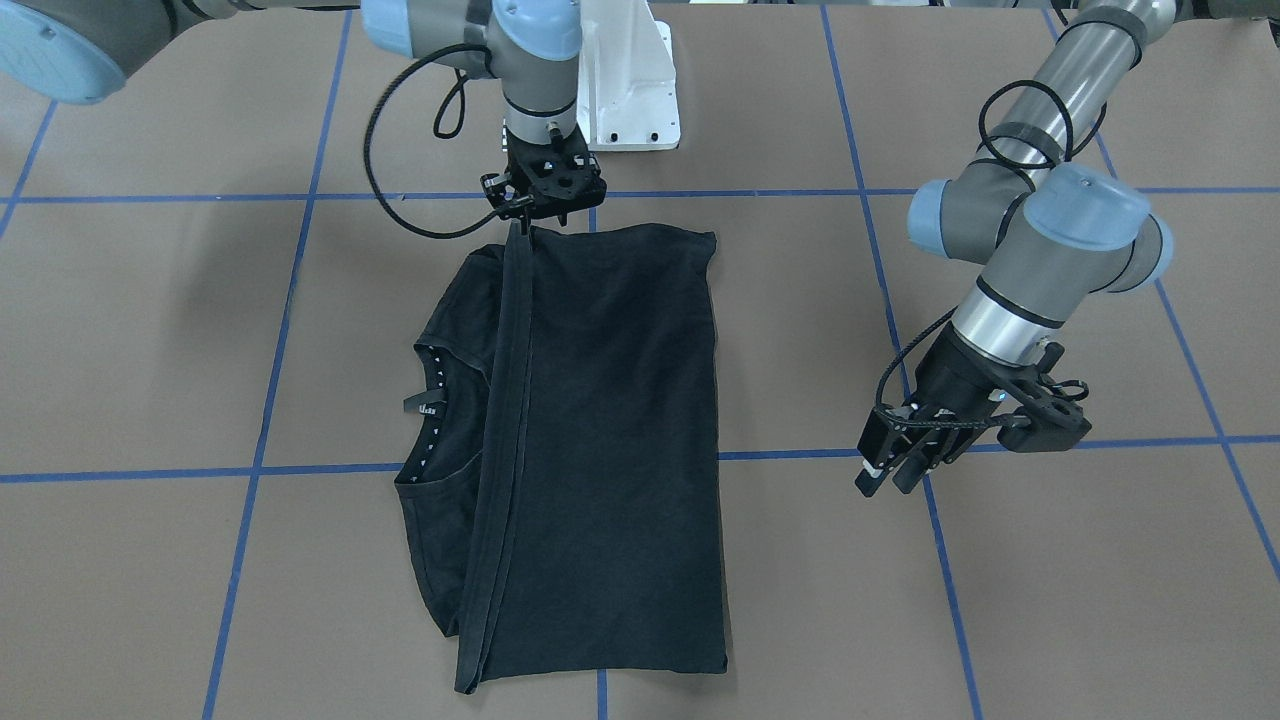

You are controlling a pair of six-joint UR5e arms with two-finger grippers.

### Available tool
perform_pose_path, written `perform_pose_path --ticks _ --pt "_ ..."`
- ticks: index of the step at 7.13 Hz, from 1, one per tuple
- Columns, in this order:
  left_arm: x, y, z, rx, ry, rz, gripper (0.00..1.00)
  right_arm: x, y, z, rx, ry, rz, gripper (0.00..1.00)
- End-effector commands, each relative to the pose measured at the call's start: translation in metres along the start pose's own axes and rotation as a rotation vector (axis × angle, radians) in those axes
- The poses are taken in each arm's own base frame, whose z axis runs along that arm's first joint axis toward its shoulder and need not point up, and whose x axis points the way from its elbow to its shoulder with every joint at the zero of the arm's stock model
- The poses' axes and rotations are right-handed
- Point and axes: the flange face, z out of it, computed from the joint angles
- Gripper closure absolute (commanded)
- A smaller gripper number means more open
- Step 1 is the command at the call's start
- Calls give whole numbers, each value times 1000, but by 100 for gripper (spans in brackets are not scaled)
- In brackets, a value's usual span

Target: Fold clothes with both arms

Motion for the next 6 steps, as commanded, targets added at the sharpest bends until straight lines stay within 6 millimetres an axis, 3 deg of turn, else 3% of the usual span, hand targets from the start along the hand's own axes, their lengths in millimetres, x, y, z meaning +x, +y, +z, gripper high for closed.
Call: perform_pose_path --ticks 1,3,4,5,6 --pt "-12 11 -13 -40 10 24 41 -16 -3 18 -35 100 -59 47" --pt "-9 11 -13 -36 13 23 41 -16 2 31 -71 141 -78 47" --pt "-9 11 -13 -36 13 23 41 -14 2 33 -75 148 -83 53" --pt "-9 11 -13 -36 13 23 41 -14 5 35 -82 155 -84 66" --pt "-9 11 -14 -37 13 23 41 -15 8 37 -86 157 -89 67"
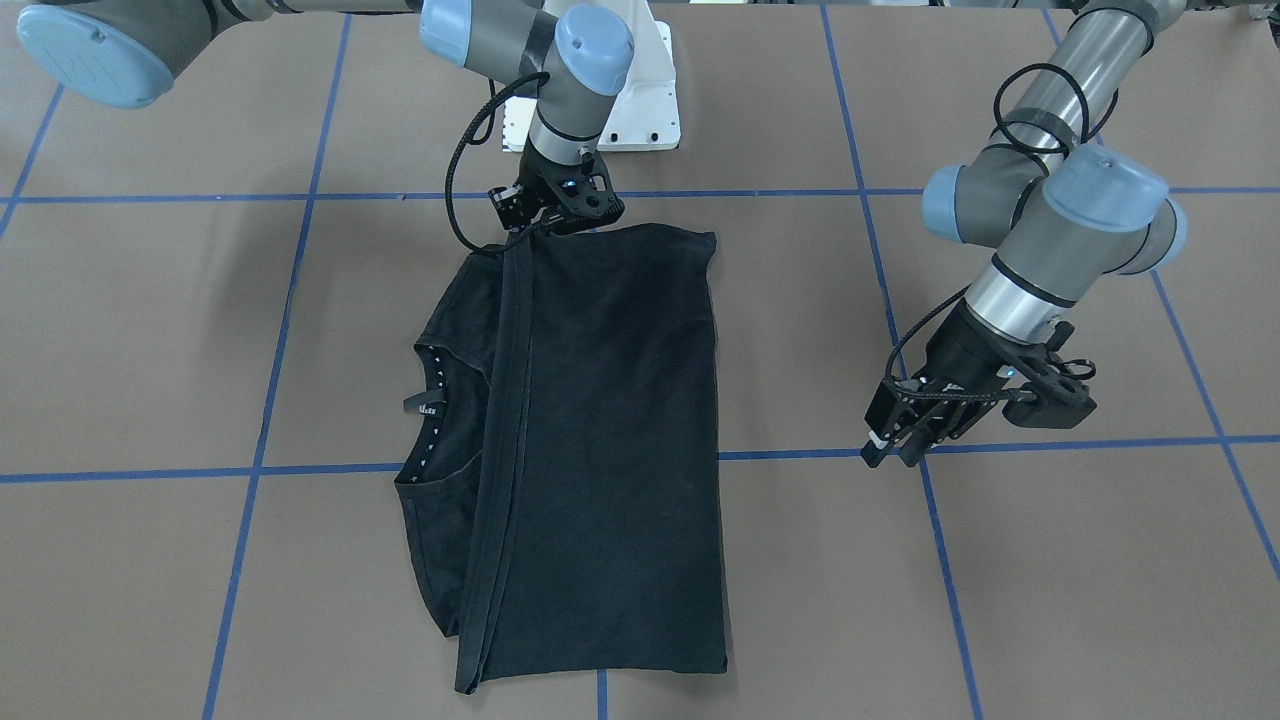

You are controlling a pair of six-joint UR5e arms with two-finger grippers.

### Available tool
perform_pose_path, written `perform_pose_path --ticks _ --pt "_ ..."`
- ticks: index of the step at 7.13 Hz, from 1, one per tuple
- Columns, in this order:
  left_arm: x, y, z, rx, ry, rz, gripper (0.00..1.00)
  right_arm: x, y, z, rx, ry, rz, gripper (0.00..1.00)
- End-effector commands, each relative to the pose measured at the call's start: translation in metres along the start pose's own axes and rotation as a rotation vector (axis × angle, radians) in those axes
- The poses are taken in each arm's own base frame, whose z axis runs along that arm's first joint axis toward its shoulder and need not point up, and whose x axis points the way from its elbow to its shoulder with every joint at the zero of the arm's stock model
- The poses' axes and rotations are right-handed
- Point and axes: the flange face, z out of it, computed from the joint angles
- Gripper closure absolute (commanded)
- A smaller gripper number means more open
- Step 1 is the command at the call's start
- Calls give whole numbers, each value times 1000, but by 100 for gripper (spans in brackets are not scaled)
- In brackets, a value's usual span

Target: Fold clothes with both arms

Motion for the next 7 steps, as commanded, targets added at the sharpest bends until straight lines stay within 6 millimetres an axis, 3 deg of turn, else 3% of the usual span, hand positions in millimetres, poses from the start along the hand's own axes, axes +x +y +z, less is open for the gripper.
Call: perform_pose_path --ticks 1,7 --pt "0 0 -1 -1 2 1 41 -6 4 0 -3 1 -9 66" --pt "-1 1 -1 -1 0 0 41 -10 12 7 -13 7 -19 63"
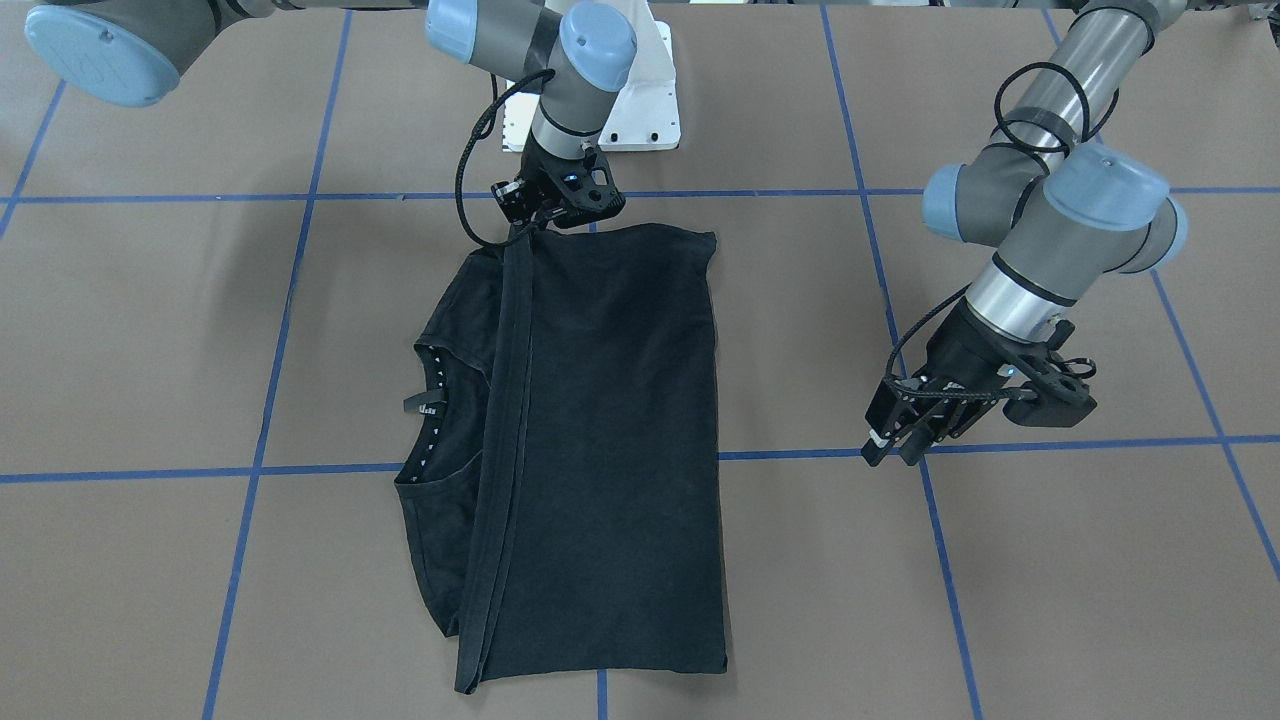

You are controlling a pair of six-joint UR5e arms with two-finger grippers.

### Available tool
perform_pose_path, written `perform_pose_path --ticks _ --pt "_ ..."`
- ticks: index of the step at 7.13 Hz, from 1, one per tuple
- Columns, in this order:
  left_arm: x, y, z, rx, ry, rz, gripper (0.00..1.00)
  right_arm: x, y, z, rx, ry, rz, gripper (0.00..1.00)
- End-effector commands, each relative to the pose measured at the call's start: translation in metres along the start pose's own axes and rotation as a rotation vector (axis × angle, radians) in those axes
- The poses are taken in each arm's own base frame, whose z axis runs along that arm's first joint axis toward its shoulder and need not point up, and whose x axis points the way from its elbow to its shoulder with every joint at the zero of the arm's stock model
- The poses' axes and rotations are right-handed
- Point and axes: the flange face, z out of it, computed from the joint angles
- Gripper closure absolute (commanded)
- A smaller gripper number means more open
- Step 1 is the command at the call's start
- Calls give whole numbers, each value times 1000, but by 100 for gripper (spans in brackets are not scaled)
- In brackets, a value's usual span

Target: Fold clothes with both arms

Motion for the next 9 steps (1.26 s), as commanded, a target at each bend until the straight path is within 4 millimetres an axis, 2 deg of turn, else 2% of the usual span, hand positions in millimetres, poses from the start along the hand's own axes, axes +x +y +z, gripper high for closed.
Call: perform_pose_path --ticks 1,2,3,4,5,6,7,8,9 --pt "0 0 0 0 0 0 41 2 3 6 -7 9 -1 65" --pt "1 0 0 0 1 0 41 2 5 9 -8 13 -2 66" --pt "0 0 0 0 0 0 41 2 5 8 -3 15 -2 78" --pt "0 1 1 -1 0 0 41 3 4 7 -2 14 -2 100" --pt "0 0 0 0 0 0 41 7 4 5 0 10 0 100" --pt "0 0 0 0 1 0 41 20 2 -7 -2 16 13 100" --pt "1 0 0 0 1 -4 41 39 10 -26 -16 33 -2 100" --pt "6 0 -3 2 11 -5 41 73 33 -14 -23 57 22 100" --pt "7 1 -6 5 16 -7 41 72 87 30 -41 60 209 100"
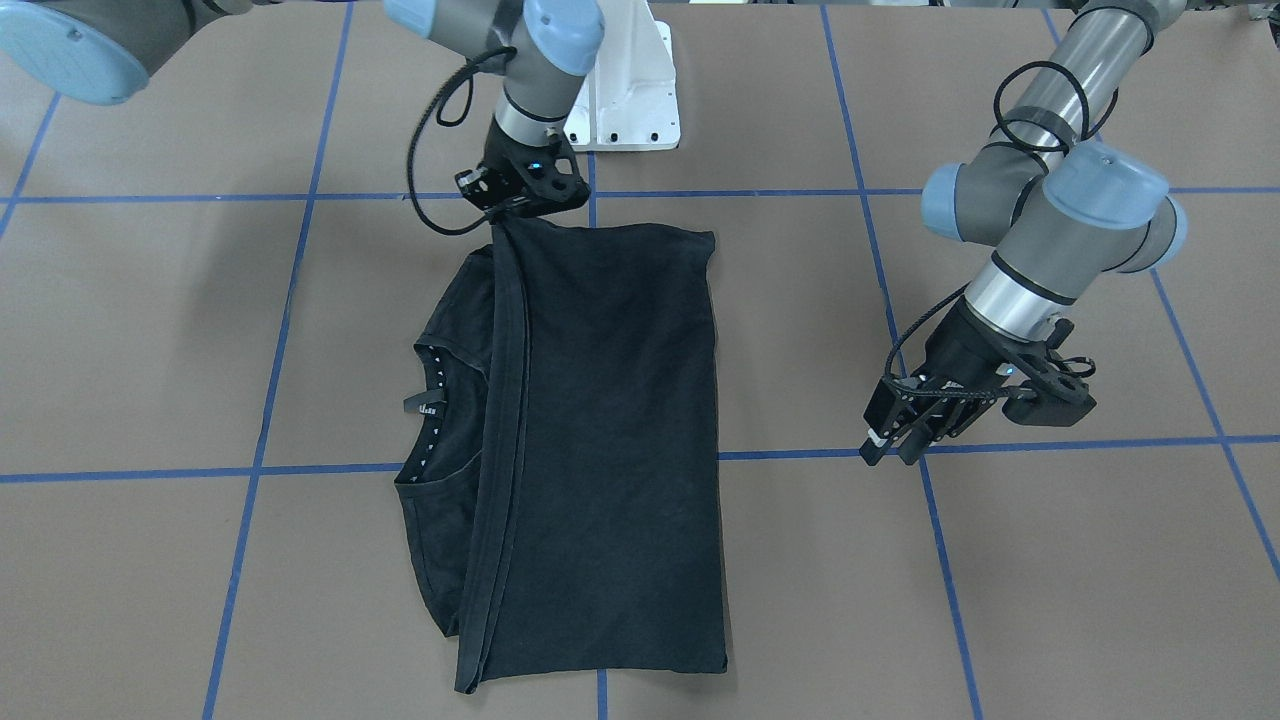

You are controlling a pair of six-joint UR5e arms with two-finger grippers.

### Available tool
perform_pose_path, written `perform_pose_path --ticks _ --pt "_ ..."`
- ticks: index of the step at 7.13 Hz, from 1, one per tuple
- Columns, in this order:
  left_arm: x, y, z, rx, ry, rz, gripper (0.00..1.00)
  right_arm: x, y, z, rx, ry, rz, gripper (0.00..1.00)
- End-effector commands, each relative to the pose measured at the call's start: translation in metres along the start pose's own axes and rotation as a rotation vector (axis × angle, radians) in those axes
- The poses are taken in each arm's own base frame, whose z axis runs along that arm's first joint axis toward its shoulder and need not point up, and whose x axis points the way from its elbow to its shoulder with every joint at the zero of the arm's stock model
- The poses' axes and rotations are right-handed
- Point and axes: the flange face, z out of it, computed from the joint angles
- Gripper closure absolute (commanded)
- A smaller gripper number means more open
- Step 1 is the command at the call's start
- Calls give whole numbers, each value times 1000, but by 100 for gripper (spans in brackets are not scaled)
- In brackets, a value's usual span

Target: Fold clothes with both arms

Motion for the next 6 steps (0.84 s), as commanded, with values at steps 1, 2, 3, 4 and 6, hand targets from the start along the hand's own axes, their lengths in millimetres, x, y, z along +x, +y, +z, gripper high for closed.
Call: perform_pose_path --ticks 1,2,3,4,6 --pt "3 1 -3 3 7 -2 41 -1 55 46 13 -78 327 100" --pt "4 1 -5 3 10 -1 41 1 47 42 33 -111 352 100" --pt "3 1 -4 3 7 -1 41 17 32 36 44 -115 385 82" --pt "4 1 -5 2 10 -1 41 26 24 35 51 -112 402 52" --pt "4 1 -5 2 9 0 41 42 15 26 62 -127 564 25"
